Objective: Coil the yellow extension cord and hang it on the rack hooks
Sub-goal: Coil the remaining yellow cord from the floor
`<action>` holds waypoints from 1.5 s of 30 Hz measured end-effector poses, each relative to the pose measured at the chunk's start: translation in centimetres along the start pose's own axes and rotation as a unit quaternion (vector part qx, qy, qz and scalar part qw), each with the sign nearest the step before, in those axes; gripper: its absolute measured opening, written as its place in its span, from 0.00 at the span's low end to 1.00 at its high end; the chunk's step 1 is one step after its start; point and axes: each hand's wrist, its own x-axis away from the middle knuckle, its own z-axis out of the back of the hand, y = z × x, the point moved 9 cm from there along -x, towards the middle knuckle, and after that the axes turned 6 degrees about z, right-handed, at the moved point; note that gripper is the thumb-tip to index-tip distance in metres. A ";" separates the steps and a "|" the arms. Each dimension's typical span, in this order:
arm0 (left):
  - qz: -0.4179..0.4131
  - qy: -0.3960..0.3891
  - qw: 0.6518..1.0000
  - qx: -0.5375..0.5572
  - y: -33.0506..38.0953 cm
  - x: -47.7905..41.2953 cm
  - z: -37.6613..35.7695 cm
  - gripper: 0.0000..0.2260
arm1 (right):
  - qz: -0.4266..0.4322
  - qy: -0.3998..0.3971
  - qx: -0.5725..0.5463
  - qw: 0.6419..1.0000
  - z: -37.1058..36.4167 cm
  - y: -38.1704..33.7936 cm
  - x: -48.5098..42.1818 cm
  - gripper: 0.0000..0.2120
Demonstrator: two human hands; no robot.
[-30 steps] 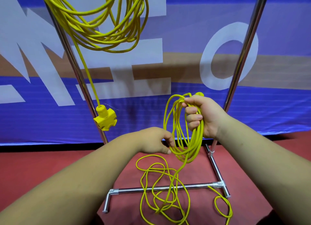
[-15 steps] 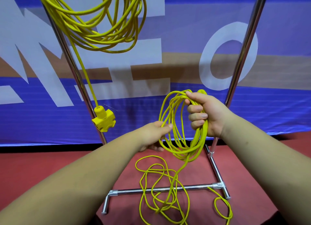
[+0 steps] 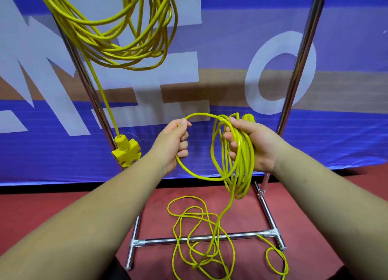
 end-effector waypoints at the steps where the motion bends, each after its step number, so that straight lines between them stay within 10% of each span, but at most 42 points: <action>1: 0.000 0.010 1.000 0.003 0.0 0.1 0.0 0.09 | 0.005 0.001 -0.002 1.000 -0.1 -0.1 0.1 0.15; 12: 0.018 0.082 0.993 -0.079 0.1 0.9 -0.4 0.12 | 0.014 0.001 -0.029 0.999 -0.5 -0.2 0.3 0.13; 16: -0.127 0.128 0.928 -0.326 4.4 1.3 0.2 0.16 | 0.029 0.008 -0.027 0.999 -0.3 -0.3 -0.1 0.11; 20: -0.274 0.005 0.854 -0.442 6.6 3.4 -3.4 0.28 | 0.028 0.013 -0.033 0.999 -0.2 0.0 -0.3 0.10; 33: -0.393 -0.071 0.722 -0.565 7.3 4.4 -6.8 0.03 | 0.000 -0.028 -0.005 1.000 -1.6 1.0 -0.2 0.16; 45: -0.302 0.103 0.804 -0.501 8.0 0.9 -1.8 0.05 | -0.005 -0.072 0.076 0.994 -3.0 1.6 -0.1 0.05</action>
